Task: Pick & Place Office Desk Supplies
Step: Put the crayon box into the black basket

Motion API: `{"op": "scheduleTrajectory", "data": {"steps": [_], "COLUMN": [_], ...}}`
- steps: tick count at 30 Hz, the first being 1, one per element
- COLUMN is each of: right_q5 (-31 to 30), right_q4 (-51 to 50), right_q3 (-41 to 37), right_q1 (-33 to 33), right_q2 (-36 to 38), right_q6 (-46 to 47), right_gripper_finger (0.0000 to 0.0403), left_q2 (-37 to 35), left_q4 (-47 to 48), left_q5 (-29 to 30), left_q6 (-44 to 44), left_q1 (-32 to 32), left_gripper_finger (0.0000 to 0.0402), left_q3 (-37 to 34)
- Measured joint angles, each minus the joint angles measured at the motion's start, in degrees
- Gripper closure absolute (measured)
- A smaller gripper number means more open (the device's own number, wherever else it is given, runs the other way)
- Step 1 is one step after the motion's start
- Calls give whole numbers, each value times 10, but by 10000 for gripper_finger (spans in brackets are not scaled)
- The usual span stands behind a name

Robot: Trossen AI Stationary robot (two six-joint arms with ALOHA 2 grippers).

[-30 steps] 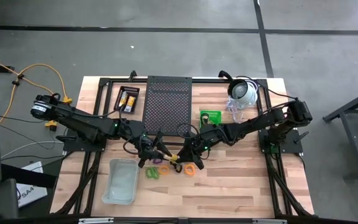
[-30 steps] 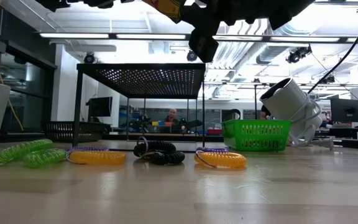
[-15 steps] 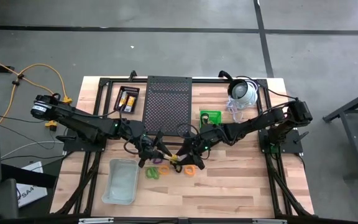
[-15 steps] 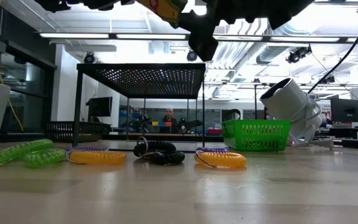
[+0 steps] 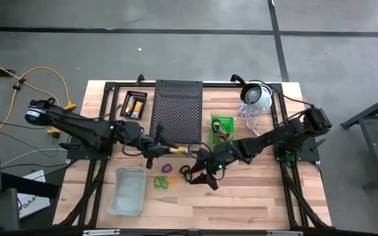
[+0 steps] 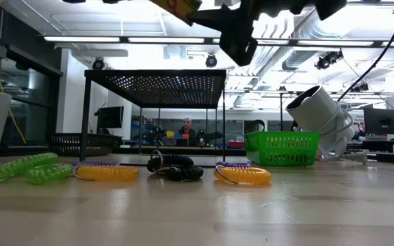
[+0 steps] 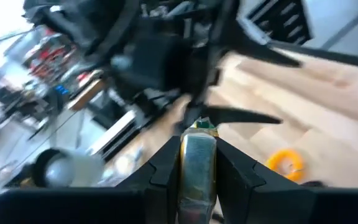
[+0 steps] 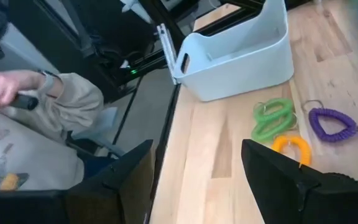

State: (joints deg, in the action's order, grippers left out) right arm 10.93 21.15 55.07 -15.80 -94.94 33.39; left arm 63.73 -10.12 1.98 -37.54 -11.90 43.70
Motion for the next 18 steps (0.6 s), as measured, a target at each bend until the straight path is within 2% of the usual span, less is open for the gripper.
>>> {"op": "scheduleTrajectory", "data": {"steps": [5,10,18], "right_q5": [-43,-79,-95], "right_q4": [0,0,0], "right_q3": [0,0,0], "right_q1": [-32,-56,-65], "right_q2": [0,0,0], "right_q6": [0,0,0], "right_gripper_finger": [174,174,174], "left_q2": [-45,-84,-124], "left_q4": [51,94,193], "left_q5": [89,205,385], "left_q6": [0,4,10], "left_q1": [0,7,48], "left_gripper_finger": [328,328,328], "left_q3": [0,0,0]}}
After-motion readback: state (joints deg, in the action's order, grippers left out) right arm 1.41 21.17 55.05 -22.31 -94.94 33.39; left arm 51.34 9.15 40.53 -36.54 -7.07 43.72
